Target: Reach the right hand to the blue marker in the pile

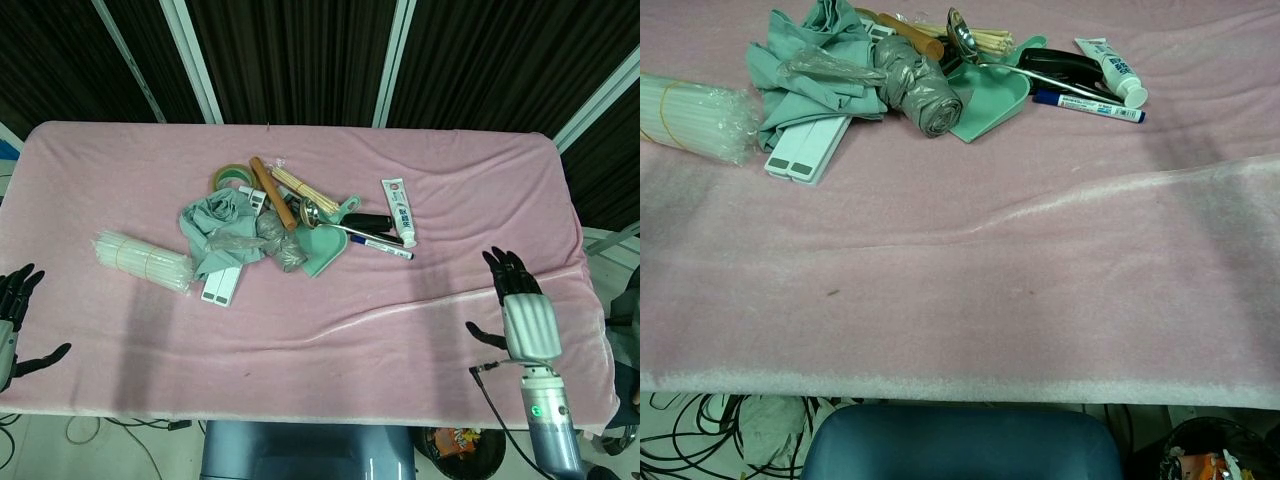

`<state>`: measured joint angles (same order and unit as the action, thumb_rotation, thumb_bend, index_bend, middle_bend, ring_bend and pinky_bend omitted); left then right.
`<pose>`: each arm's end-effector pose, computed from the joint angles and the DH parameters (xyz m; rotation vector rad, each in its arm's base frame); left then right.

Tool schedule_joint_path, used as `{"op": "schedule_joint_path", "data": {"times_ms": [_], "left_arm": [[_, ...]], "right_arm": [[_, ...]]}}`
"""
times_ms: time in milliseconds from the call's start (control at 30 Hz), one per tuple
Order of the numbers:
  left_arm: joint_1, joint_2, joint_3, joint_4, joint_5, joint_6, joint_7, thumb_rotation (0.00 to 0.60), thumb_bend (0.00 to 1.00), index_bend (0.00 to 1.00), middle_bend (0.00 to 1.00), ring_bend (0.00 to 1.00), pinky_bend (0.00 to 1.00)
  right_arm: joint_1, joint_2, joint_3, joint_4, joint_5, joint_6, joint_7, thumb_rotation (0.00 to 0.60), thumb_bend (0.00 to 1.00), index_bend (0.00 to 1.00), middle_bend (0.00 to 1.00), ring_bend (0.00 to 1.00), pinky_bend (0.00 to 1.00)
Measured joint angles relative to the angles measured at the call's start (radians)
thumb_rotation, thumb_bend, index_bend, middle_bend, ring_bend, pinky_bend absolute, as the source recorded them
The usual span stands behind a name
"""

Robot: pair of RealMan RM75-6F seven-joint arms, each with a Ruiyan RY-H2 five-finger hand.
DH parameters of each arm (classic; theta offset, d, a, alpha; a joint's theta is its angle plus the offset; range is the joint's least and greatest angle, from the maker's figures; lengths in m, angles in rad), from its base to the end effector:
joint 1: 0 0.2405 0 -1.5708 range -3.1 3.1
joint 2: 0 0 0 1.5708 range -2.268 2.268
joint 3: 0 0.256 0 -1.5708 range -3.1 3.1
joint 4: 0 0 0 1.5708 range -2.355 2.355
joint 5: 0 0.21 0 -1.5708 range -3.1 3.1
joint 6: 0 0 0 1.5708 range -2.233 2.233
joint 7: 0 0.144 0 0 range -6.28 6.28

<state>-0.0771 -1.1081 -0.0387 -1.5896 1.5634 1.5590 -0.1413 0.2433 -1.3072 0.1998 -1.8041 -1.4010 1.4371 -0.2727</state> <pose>-0.3057 0.1761 0.1692 -1.3638 -0.9188 -1.0565 -0.2177 -0.2428 0.1102 1.3480 -0.8963 1.1224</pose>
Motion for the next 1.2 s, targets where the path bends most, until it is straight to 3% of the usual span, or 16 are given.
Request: {"op": "schedule_joint_path", "data": {"times_ms": [100, 300, 667, 1200], "left_arm": [[-0.002, 0.000, -0.002, 0.000, -0.004, -0.005, 0.005, 0.600, 0.00, 0.00, 0.00, 0.00, 0.00], [-0.003, -0.006, -0.005, 0.001, -0.016, -0.009, 0.021, 0.600, 0.00, 0.00, 0.00, 0.00, 0.00], [-0.003, -0.046, -0.019, 0.049, -0.023, 0.005, 0.068, 0.600, 0.00, 0.00, 0.00, 0.00, 0.00], [-0.003, -0.058, -0.028, 0.052, -0.056, -0.008, 0.105, 0.600, 0.00, 0.00, 0.00, 0.00, 0.00]], "right_arm": [[0.074, -0.025, 0.068, -0.018, 0.088, -0.067, -0.047, 0.600, 0.19, 0.42, 0.40, 0.24, 0.23], [0.238, -0.116, 0.155, 0.030, 0.274, -0.207, -0.166, 0.600, 0.20, 0.44, 0.46, 0.26, 0.23], [0.422, -0.285, 0.179, 0.234, 0.470, -0.332, -0.304, 0.600, 0.21, 0.45, 0.46, 0.28, 0.25], [0.575, -0.409, 0.205, 0.506, 0.631, -0.431, -0.346, 0.600, 0.23, 0.45, 0.38, 0.28, 0.28]]}}
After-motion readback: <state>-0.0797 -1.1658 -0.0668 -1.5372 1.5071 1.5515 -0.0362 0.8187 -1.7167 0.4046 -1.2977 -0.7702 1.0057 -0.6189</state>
